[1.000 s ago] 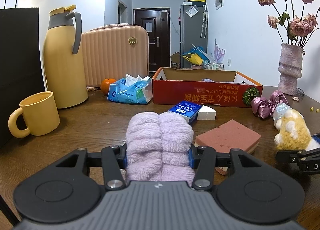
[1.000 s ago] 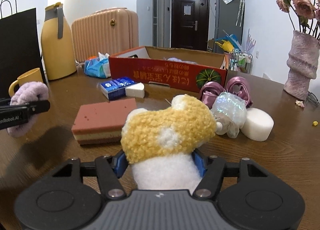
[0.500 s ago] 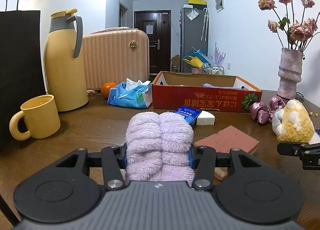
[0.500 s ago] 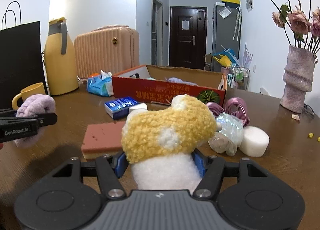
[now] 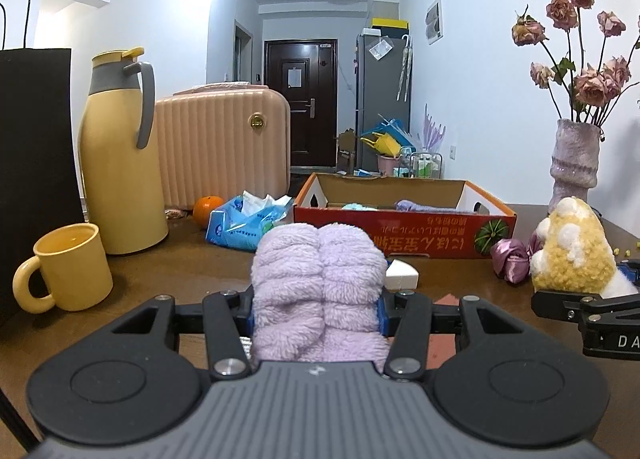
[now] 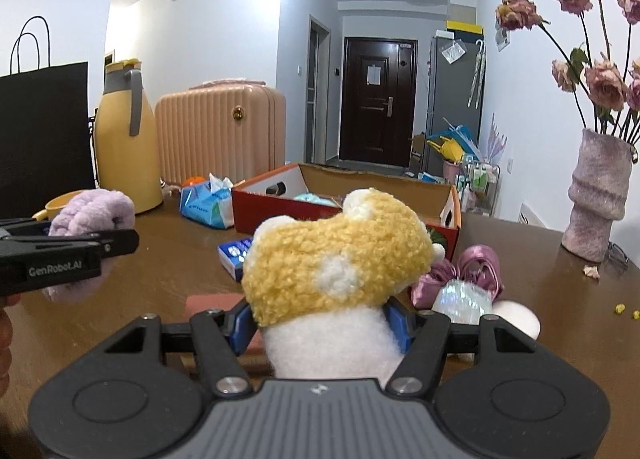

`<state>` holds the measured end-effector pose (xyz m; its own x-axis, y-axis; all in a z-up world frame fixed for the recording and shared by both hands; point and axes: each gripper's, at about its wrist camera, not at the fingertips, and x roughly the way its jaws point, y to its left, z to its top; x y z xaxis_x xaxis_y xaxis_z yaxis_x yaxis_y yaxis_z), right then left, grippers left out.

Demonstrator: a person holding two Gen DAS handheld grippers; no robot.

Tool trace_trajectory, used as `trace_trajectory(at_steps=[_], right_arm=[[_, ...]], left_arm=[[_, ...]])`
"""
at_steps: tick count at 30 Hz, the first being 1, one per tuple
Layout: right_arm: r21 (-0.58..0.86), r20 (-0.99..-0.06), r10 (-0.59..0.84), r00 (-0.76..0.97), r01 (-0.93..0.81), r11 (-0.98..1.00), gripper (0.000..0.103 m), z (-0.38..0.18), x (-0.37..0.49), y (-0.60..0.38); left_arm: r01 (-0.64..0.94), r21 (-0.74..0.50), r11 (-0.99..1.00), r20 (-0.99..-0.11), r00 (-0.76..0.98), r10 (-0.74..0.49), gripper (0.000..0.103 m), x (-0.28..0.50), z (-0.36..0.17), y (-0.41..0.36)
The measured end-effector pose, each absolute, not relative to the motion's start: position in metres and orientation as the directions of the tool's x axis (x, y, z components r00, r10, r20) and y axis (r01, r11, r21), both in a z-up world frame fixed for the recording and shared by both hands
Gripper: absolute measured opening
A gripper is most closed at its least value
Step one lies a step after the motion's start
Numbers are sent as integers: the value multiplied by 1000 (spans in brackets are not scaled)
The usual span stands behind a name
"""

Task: Organize soft objects
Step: 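Lift and carry the sheep plush and pink sock over the cardboard box with both grippers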

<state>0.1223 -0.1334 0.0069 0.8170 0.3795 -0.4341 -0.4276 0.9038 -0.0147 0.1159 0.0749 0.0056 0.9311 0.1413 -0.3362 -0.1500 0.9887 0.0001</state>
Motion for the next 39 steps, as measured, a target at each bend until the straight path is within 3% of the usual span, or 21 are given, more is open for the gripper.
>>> trace_trajectory(at_steps=[39], right_arm=[[-10,-346,358,868,-384,923,63,32,195,-119]], left_arm=[[-175,-67,982,-300,942,148,50,212,26,63]])
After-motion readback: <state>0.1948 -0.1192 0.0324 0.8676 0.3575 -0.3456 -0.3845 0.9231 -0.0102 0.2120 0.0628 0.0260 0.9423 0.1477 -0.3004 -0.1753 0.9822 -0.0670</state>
